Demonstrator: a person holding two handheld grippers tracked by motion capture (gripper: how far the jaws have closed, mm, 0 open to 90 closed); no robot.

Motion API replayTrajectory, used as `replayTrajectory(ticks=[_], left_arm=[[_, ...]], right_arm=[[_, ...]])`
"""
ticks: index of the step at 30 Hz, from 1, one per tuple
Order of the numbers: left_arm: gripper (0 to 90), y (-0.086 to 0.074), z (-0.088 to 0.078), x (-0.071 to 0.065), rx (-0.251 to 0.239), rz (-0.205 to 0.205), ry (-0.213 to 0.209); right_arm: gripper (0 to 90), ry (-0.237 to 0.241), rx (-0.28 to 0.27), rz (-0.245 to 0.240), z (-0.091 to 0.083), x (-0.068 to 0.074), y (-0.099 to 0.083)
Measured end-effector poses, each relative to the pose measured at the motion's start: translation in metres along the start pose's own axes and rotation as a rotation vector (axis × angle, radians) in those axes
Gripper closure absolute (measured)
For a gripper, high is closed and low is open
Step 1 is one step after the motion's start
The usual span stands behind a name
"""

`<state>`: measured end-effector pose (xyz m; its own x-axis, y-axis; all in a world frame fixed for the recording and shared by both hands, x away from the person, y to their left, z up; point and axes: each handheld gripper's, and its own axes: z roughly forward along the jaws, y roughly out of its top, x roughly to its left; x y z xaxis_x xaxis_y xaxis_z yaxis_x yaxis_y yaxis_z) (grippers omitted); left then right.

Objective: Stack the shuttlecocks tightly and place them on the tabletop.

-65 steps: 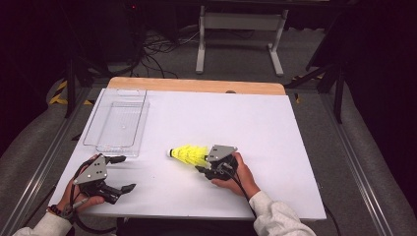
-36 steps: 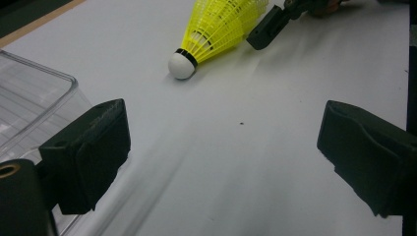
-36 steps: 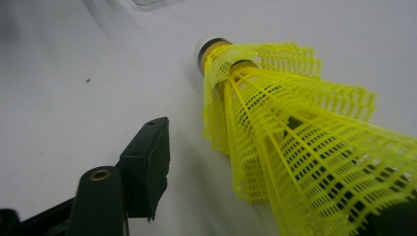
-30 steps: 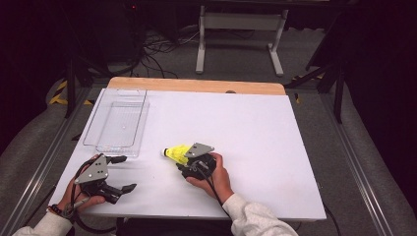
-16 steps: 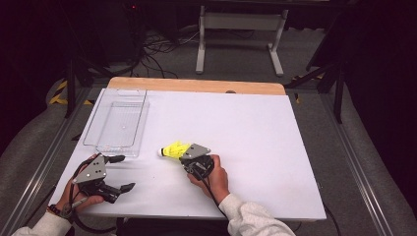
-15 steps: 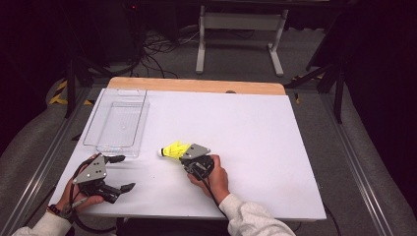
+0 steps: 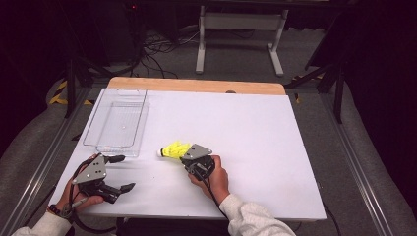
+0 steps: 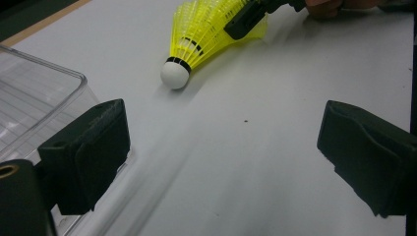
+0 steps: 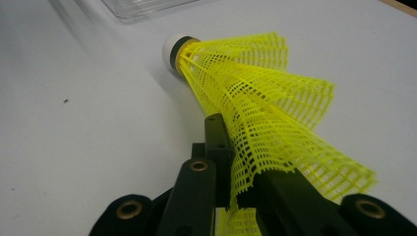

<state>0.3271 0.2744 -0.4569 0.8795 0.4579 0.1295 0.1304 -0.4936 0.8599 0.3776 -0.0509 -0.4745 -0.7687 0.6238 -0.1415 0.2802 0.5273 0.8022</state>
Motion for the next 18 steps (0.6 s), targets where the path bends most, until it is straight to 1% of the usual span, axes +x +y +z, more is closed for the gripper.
replayTrajectory(ticks=[13,16,18], left_arm=[[6.5,0.0004,-0.0009,-0.0001,-0.004,0.003,0.002],[6.5,0.0006,-0.0010,0.0004,-0.001,0.007,0.004],[6.5,0.0005,-0.0008,0.0004,-0.002,0.002,0.005]], right_arm=[[88.5,-0.003,-0.031,0.019,-0.0072,-0.0075,0.0008],[88.5,0.003,-0.036,0.013,-0.0075,-0.0078,0.0008],[88.5,0.008,-0.040,0.010,-0.0079,-0.0077,0.0010]])
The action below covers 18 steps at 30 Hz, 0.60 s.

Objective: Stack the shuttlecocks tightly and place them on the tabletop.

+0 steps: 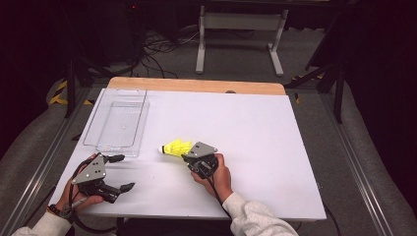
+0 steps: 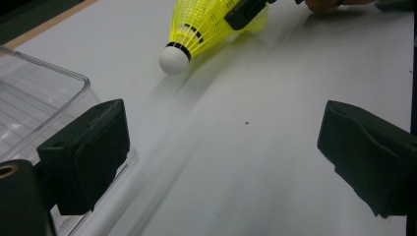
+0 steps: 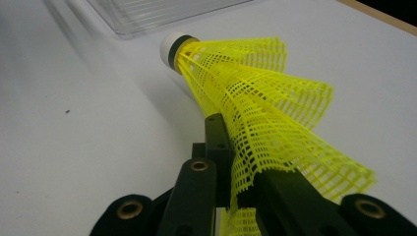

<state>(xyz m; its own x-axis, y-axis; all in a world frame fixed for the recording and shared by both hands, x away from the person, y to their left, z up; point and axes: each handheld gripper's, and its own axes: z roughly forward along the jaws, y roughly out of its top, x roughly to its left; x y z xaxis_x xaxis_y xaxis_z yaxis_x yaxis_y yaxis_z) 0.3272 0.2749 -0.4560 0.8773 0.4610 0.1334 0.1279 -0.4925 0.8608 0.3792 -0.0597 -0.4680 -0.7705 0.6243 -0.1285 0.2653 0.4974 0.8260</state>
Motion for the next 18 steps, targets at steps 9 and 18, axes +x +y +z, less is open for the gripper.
replayTrajectory(ticks=[9,18], left_arm=[[6.5,-0.0001,-0.0004,0.0018,-0.009,-0.001,0.001],[6.4,-0.0010,-0.0005,0.0031,-0.009,-0.007,-0.004]], right_arm=[[88.6,0.013,-0.016,-0.011,-0.0024,-0.0008,0.0023],[88.6,0.017,-0.025,-0.004,-0.0030,-0.0032,0.0030]])
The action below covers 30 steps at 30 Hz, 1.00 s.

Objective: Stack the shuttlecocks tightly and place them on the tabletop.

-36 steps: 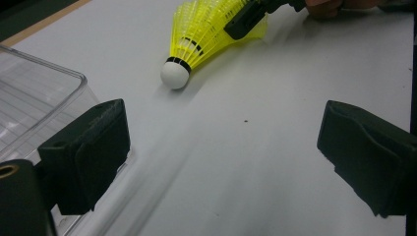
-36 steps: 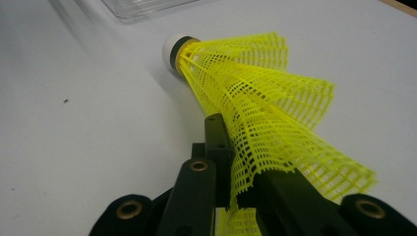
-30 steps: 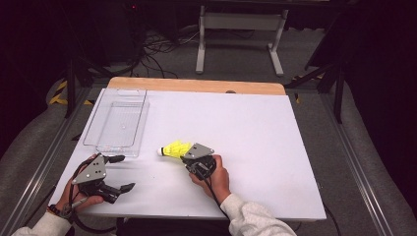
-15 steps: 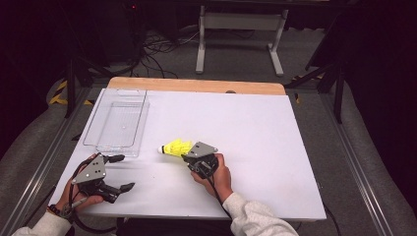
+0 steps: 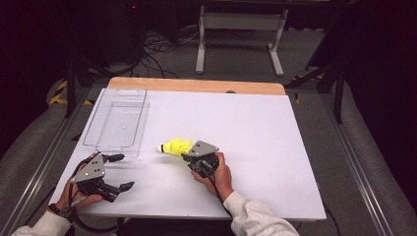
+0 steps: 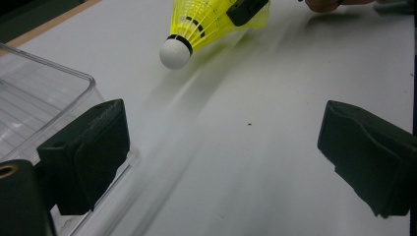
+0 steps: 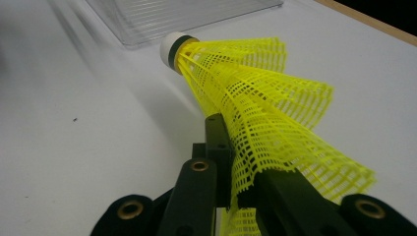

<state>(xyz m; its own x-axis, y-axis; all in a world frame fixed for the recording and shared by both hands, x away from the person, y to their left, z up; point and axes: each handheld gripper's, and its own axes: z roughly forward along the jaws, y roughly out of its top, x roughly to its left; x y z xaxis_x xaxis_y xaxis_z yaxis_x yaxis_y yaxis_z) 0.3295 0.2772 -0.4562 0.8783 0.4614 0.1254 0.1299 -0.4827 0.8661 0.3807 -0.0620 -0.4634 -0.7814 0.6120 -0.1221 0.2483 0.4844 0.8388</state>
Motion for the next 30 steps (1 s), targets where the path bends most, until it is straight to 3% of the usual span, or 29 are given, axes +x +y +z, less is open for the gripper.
replayTrajectory(ticks=[16,30], left_arm=[[6.5,-0.002,-0.004,-0.002,-0.003,-0.007,0.009],[6.6,-0.005,-0.009,-0.005,0.006,-0.010,0.020]], right_arm=[[88.6,0.001,-0.027,0.003,-0.009,-0.007,0.004],[87.9,0.054,0.049,-0.002,0.007,-0.007,0.002]])
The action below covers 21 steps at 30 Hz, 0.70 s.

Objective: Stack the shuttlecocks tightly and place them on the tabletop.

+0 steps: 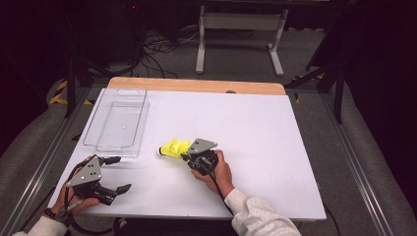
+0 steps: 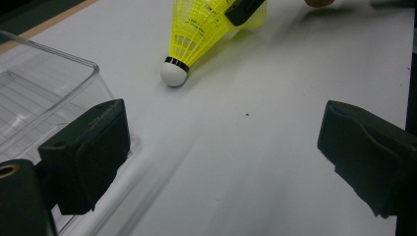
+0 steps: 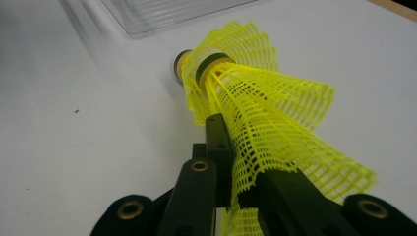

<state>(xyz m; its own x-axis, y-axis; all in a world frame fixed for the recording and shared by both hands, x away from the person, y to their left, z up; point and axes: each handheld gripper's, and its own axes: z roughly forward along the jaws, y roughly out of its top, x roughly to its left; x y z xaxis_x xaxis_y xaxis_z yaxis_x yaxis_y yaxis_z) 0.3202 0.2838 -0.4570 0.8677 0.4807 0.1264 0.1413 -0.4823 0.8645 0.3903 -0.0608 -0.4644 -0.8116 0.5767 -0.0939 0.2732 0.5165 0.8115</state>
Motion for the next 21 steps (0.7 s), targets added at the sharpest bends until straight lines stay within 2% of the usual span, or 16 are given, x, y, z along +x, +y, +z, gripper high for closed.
replayTrajectory(ticks=[7,10,12,14,16,17,20,21], left_arm=[[6.9,-0.001,-0.001,-0.001,0.016,0.004,0.004],[7.0,-0.001,0.000,-0.001,0.020,0.004,0.006],[7.1,-0.001,0.001,-0.003,0.025,0.007,0.004],[7.1,-0.001,0.001,-0.004,0.028,0.008,0.006],[7.2,-0.001,0.000,-0.004,0.031,0.015,0.007],[7.2,-0.001,0.000,-0.004,0.030,0.011,0.008],[7.1,-0.001,0.001,-0.004,0.031,0.009,0.007],[7.1,-0.002,0.001,-0.004,0.034,0.005,0.004]], right_arm=[[85.3,0.039,0.025,-0.025,0.010,-0.002,0.000],[77.4,0.068,0.033,-0.040,0.012,-0.002,0.000],[64.0,0.097,0.040,-0.045,0.013,-0.003,0.000],[55.7,0.094,0.049,-0.047,0.014,-0.002,0.001],[53.2,0.103,0.048,-0.038,0.014,-0.002,0.002],[47.2,0.107,0.040,-0.035,0.016,0.001,0.004],[45.6,0.113,0.037,-0.028,0.017,0.002,0.006],[45.1,0.095,0.037,-0.028,0.019,0.003,0.007]])
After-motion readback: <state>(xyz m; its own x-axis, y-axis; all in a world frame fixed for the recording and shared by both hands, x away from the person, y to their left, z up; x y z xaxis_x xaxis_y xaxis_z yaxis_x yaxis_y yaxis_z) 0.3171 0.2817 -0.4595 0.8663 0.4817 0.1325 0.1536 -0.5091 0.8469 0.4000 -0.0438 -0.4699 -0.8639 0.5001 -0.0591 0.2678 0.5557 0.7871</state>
